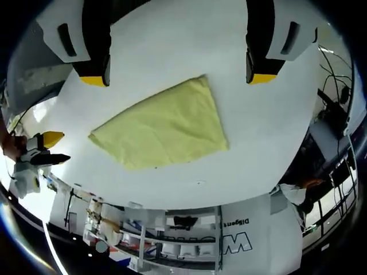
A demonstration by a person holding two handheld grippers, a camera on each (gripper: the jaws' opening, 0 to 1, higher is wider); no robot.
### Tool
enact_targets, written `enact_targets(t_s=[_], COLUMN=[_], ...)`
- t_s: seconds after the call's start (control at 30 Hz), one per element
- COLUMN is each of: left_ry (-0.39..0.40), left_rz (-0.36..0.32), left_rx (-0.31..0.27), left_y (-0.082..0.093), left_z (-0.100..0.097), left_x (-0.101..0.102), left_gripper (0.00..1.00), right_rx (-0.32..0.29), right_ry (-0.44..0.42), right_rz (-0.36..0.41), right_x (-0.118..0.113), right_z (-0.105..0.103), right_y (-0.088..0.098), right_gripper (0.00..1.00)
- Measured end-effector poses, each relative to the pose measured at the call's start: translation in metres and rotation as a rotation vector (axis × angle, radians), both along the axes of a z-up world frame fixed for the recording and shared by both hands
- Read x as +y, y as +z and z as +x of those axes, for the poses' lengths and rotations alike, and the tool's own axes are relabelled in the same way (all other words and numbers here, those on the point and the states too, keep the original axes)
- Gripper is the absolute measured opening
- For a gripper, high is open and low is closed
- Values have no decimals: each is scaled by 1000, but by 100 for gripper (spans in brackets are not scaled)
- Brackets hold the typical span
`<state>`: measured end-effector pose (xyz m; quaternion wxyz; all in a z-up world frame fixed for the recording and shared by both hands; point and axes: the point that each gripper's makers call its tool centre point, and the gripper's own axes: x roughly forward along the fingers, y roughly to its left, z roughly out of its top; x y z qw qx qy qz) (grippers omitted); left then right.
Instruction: Fold the garment on the visible template until the final outline fits inside the template.
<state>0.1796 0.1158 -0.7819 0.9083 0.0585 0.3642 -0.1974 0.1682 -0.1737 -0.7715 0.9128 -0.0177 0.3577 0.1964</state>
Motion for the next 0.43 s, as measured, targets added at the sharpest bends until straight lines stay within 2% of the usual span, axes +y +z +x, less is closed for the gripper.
enact_targets(t_s=[0.43], left_ry=[8], left_rz=[5], left_rx=[8], left_y=[-2], left_z=[-3], left_x=[3], left_gripper=[99], right_rx=[26], right_ry=[13], right_rz=[-9], right_x=[0], right_z=[-9], right_y=[-4], right_gripper=[99])
